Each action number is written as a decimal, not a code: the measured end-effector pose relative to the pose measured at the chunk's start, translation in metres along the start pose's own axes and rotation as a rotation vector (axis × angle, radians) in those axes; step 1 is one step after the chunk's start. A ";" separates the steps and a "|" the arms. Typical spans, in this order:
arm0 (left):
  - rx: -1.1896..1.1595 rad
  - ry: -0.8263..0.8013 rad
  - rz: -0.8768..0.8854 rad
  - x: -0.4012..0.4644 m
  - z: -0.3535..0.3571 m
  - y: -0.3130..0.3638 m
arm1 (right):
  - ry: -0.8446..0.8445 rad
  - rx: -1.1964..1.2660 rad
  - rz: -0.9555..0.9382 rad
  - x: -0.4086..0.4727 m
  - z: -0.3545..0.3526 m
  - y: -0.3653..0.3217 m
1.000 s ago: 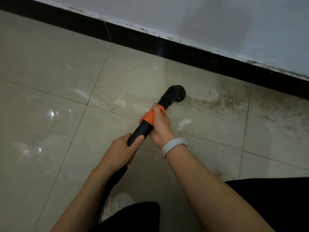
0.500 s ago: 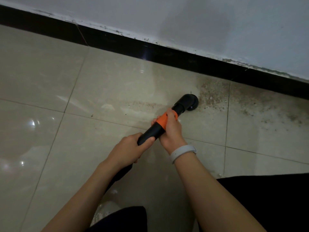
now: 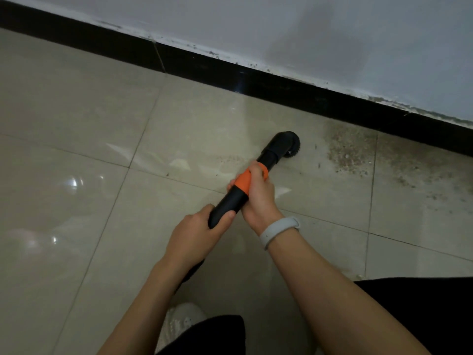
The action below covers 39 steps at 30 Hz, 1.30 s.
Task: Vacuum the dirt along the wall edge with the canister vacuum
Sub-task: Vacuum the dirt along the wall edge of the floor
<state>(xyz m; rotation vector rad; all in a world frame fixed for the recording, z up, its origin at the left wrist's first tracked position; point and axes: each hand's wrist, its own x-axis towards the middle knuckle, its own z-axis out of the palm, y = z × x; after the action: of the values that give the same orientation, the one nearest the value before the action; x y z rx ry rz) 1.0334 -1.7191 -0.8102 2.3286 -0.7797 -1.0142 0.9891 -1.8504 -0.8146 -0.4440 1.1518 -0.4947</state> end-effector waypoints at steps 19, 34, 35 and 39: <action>-0.309 0.459 -0.388 -0.090 -0.063 -0.126 | -0.372 -0.553 0.309 -0.039 0.122 0.135; -0.431 0.248 -0.481 -0.124 -0.053 -0.159 | -0.277 -0.728 0.414 -0.071 0.065 0.189; -0.420 0.247 -0.469 -0.120 -0.054 -0.157 | -0.263 -0.713 0.396 -0.067 0.064 0.186; -0.335 0.318 -0.456 -0.102 -0.057 -0.150 | -0.241 -0.735 0.333 -0.058 0.086 0.173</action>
<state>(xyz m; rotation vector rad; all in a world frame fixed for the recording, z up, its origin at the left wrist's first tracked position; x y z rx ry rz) 1.0654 -1.5318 -0.8173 2.3253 0.0501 -0.8340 1.0751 -1.6693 -0.8404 -0.8967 1.1192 0.2899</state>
